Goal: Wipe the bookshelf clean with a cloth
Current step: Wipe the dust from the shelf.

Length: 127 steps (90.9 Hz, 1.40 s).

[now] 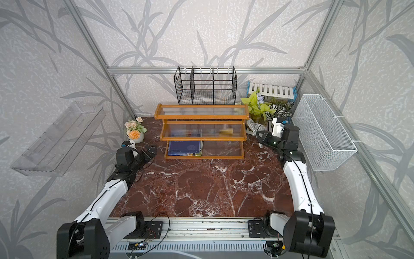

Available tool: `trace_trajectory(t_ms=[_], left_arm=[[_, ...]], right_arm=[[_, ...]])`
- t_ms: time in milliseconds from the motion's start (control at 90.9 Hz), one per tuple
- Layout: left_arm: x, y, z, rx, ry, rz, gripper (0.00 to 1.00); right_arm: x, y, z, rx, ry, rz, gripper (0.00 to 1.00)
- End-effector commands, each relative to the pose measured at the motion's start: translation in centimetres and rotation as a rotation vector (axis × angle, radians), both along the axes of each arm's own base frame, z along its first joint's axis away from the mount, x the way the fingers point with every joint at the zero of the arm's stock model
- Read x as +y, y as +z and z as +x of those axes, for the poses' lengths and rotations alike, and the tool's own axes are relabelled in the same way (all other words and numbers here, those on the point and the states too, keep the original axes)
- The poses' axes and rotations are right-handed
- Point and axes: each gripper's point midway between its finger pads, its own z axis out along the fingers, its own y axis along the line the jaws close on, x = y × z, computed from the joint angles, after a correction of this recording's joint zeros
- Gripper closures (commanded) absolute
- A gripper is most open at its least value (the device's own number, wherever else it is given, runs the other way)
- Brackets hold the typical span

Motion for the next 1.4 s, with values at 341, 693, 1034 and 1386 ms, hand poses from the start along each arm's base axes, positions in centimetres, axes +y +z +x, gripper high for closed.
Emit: trace_trajectory(t_ms=[341,693,1034,1386], left_arm=[[0.7,2.7,0.8,-0.066,-0.012,0.006,0.0],[1.2,2.2,1.7,-0.072,-0.002,-0.024,0.0],[1.6,0.4,3.3,-0.027,-0.005,-0.029,0.19],[0.8,0.8,4.4,-0.048,-0.051,-0.076,0.23]], right_arm=[[10.9,7.2,-7.4,-0.202,0.283,-0.252,1.0],[26.5,11.5,-7.7,-0.312,0.627,-0.307,1.0],[36.1,12.4,-2.5,-0.334,0.695,-0.292,1.0],[42.1,9.8,4.4,-0.291,0.656,-0.32,1.0]])
